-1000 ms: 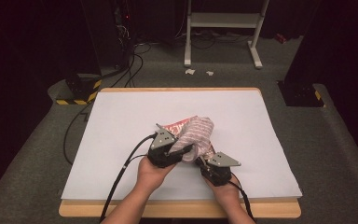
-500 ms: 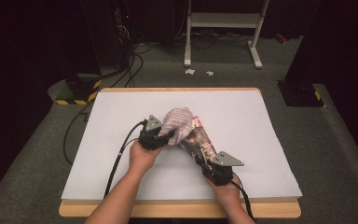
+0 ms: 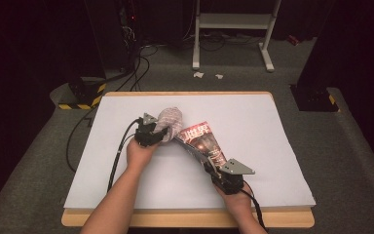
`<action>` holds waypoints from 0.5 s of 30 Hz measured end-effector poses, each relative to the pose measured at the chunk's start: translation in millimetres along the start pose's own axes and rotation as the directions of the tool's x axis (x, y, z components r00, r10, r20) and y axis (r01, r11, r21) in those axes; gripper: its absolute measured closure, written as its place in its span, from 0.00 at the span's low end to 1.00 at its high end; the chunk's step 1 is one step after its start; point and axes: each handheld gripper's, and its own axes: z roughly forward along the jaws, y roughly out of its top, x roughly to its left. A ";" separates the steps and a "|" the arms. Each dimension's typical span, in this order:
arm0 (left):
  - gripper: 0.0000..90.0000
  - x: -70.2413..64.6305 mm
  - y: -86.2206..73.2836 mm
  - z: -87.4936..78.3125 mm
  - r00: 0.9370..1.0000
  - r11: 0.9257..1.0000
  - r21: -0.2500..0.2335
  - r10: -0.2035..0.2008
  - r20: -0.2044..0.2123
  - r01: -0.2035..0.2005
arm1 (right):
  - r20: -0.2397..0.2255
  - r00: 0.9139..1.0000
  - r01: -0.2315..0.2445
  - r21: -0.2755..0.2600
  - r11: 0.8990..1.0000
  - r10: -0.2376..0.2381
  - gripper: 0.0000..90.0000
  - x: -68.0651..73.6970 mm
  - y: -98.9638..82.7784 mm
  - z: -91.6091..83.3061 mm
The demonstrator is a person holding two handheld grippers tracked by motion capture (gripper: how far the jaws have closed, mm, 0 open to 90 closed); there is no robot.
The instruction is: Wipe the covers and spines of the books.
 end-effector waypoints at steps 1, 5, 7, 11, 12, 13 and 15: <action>0.79 -4.6 0.9 -2.5 1.000 1.000 -0.009 0.009 0.011 -0.009 | 0.001 1.000 0.000 -0.002 1.000 0.000 0.93 0.0 0.0 -0.1; 0.79 -26.6 3.7 -13.1 0.998 0.998 -0.049 0.045 0.052 -0.042 | 0.002 1.000 -0.002 -0.004 1.000 0.002 0.93 0.0 -0.1 0.0; 0.80 -35.8 3.5 -17.7 0.996 0.996 -0.062 0.060 0.058 -0.057 | 0.003 1.000 -0.005 -0.005 1.000 0.005 0.93 -0.4 -0.2 -0.1; 0.80 -44.7 2.6 -24.4 0.996 0.995 -0.076 0.068 0.059 -0.064 | 0.001 1.000 -0.005 -0.009 1.000 0.005 0.93 -0.7 -1.2 -0.7; 0.81 -45.0 2.2 -25.9 0.996 0.995 -0.077 0.065 0.063 -0.060 | 0.002 1.000 -0.003 -0.011 1.000 0.003 0.93 -0.8 -1.3 -0.9; 0.81 -44.9 2.0 -27.1 0.996 0.995 -0.080 0.070 0.062 -0.065 | 0.002 1.000 -0.003 -0.012 1.000 0.003 0.93 -0.7 -1.4 -1.3; 0.81 -41.8 1.6 -28.1 0.995 0.995 -0.081 0.069 0.070 -0.064 | 0.001 1.000 0.001 -0.013 1.000 -0.001 0.93 -0.7 -1.1 -1.9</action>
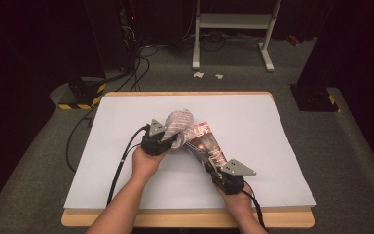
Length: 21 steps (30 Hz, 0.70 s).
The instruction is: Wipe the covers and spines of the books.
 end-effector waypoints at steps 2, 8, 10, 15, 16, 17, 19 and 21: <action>0.81 4.6 -0.2 -1.7 1.000 1.000 -0.005 -0.017 0.001 0.017 | 0.002 1.000 0.006 0.001 1.000 -0.006 0.94 -0.1 0.1 0.5; 0.81 16.5 3.4 -17.6 0.999 0.997 -0.057 -0.051 -0.019 0.050 | 0.006 1.000 0.001 0.004 1.000 -0.001 0.94 -0.2 -0.8 0.8; 0.81 17.6 4.5 -24.0 0.998 0.994 -0.088 -0.060 0.003 0.060 | 0.005 1.000 0.002 0.013 1.000 -0.002 0.94 0.0 -1.1 2.2; 0.81 7.4 10.0 -31.3 1.000 0.995 -0.101 -0.008 0.004 0.009 | 0.009 1.000 0.025 0.036 0.999 -0.026 0.94 6.2 -3.0 8.0; 0.81 6.6 8.9 -29.5 1.000 0.996 -0.092 -0.006 0.002 0.006 | 0.010 1.000 0.024 0.032 0.999 -0.024 0.93 5.9 -2.8 7.9; 0.81 7.4 7.2 -26.8 1.000 0.997 -0.080 -0.010 -0.001 0.010 | 0.009 1.000 0.020 0.030 0.999 -0.020 0.93 5.5 -2.6 7.4; 0.81 12.3 2.7 -18.6 1.000 0.999 -0.049 -0.015 -0.019 0.014 | 0.010 1.000 0.017 0.025 1.000 -0.017 0.93 5.1 -2.2 6.5; 0.81 19.0 -2.4 -8.7 0.999 0.999 -0.013 -0.031 -0.028 0.030 | 0.008 1.000 0.016 0.023 1.000 -0.017 0.93 5.0 -2.2 6.3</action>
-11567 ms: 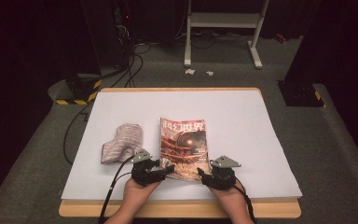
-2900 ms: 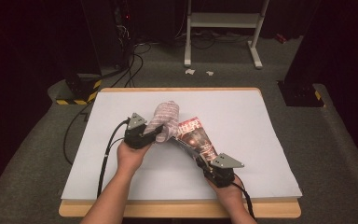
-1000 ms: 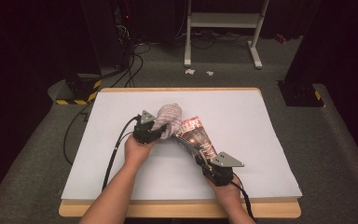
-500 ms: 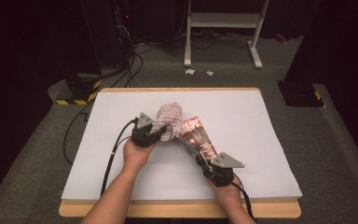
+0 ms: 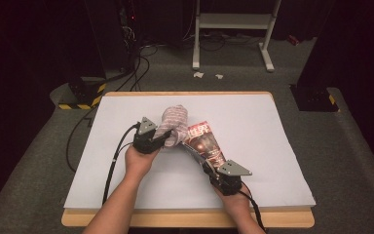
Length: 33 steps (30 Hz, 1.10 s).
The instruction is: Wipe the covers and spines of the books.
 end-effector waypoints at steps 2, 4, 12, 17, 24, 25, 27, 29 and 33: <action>0.81 1.8 -4.0 7.3 1.000 0.999 0.030 -0.017 0.018 0.017 | 0.000 1.000 0.002 0.003 1.000 -0.002 0.93 0.0 -0.2 0.3; 0.81 -3.3 -6.3 9.9 0.998 0.999 0.033 -0.021 0.053 0.019 | -0.001 1.000 0.000 0.001 1.000 0.000 0.93 -0.4 -0.4 0.3; 0.81 -45.0 -3.1 -4.8 0.987 0.999 -0.037 -0.003 0.158 0.009 | -0.005 1.000 -0.022 -0.003 1.000 0.022 0.93 -2.7 -0.6 -0.3; 0.81 -77.1 4.5 -17.5 0.977 0.997 -0.071 0.042 0.209 -0.028 | -0.003 0.999 -0.033 -0.006 0.999 0.033 0.94 -3.1 -0.6 -0.7; 0.80 -104.6 12.5 -31.2 0.960 0.995 -0.081 0.079 0.269 -0.059 | -0.001 0.999 -0.035 -0.010 0.999 0.035 0.93 -2.7 -1.5 -0.8; 0.80 -107.3 13.1 -32.4 0.959 0.995 -0.081 0.086 0.270 -0.066 | -0.001 0.999 -0.033 -0.011 0.999 0.033 0.93 -2.5 -1.6 -0.6; 0.79 -111.4 13.5 -33.4 0.962 0.993 -0.082 0.098 0.253 -0.079 | -0.001 0.999 -0.033 -0.010 0.999 0.033 0.94 -2.4 -2.0 -0.4; 0.79 -112.0 12.1 -31.0 0.968 0.993 -0.082 0.096 0.233 -0.079 | -0.002 0.999 -0.035 -0.010 0.999 0.035 0.94 -2.5 -2.2 -0.2; 0.79 -107.5 8.8 -22.2 0.971 0.992 -0.079 0.113 0.211 -0.098 | -0.009 0.998 -0.059 0.000 0.998 0.059 0.94 -2.2 -2.6 1.4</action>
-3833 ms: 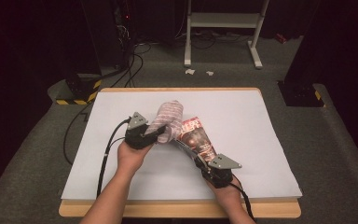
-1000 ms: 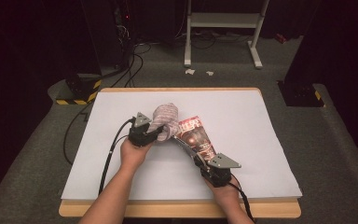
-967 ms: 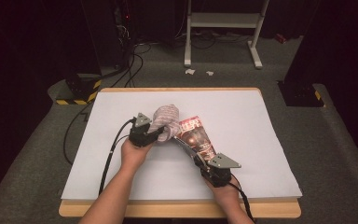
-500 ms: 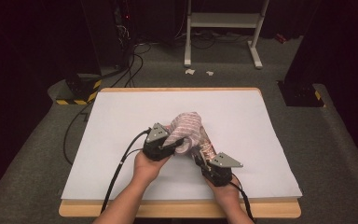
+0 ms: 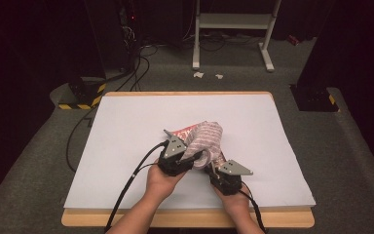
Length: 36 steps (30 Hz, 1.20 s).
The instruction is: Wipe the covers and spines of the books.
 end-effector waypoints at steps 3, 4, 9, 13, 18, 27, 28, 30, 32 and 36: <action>0.79 7.9 0.1 0.8 1.000 1.000 0.008 -0.019 -0.004 0.019 | -0.001 1.000 -0.014 -0.010 1.000 0.014 0.94 -1.6 0.9 -1.0; 0.79 10.8 0.4 0.7 1.000 1.000 0.016 -0.015 -0.011 0.015 | 0.003 1.000 -0.009 -0.013 1.000 0.009 0.94 -1.4 1.3 -1.6; 0.79 33.1 -1.8 4.5 0.998 0.998 0.058 -0.015 -0.058 0.019 | 0.011 1.000 0.007 -0.018 1.000 -0.006 0.94 -1.1 3.4 -3.1; 0.79 61.3 -7.5 10.8 0.995 0.994 0.092 -0.051 -0.088 0.059 | 0.012 1.000 0.008 -0.017 1.000 -0.008 0.94 -1.7 4.9 -4.5; 0.79 97.4 -17.6 17.5 0.983 0.986 0.140 -0.069 -0.171 0.093 | 0.015 1.000 0.021 -0.022 1.000 -0.020 0.94 -2.2 6.4 -7.0; 0.79 152.5 -46.3 26.4 0.939 0.962 0.211 -0.098 -0.328 0.174 | 0.018 0.997 0.078 -0.007 0.997 -0.078 0.94 2.5 7.8 -6.5; 0.79 156.5 -48.4 26.0 0.936 0.958 0.219 -0.102 -0.338 0.184 | 0.016 0.997 0.077 -0.007 0.997 -0.076 0.94 2.6 7.6 -6.7; 0.79 164.8 -52.4 22.1 0.926 0.953 0.223 -0.113 -0.361 0.204 | 0.013 0.997 0.073 -0.010 0.997 -0.073 0.94 1.4 7.7 -7.4; 0.79 168.7 -53.7 14.4 0.918 0.953 0.216 -0.119 -0.379 0.213 | 0.011 0.998 0.063 -0.022 0.998 -0.062 0.94 -0.5 7.7 -8.9; 0.79 174.8 -57.3 -7.4 0.907 0.955 0.199 -0.124 -0.403 0.220 | 0.018 0.998 0.063 -0.035 0.997 -0.062 0.94 -1.1 8.0 -11.0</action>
